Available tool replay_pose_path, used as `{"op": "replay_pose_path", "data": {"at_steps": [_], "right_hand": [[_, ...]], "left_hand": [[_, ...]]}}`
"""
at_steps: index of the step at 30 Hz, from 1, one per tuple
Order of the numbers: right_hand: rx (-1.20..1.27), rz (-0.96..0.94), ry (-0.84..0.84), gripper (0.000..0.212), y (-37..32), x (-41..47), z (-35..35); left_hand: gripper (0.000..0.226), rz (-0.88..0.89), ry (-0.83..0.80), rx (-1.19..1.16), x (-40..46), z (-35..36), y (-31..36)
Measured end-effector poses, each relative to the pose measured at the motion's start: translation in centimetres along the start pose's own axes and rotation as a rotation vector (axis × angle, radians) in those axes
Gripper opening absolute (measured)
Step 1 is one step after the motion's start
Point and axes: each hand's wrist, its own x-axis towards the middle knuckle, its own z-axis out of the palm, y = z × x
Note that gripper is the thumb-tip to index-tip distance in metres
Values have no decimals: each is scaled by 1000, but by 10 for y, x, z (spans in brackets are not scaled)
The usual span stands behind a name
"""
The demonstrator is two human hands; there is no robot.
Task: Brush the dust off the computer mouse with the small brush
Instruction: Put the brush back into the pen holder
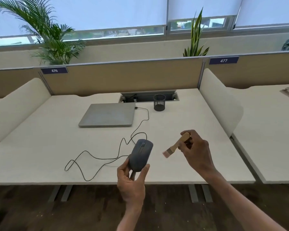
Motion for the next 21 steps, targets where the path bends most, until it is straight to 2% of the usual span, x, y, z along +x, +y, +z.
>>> {"op": "replay_pose_path", "data": {"at_steps": [6,21], "right_hand": [[-36,-31,32,33,2,54,27],[-57,-161,74,18,16,211,63]], "left_hand": [[64,4,-25,-4,45,22,-9],[67,-34,50,-75,101,83,-26]]}}
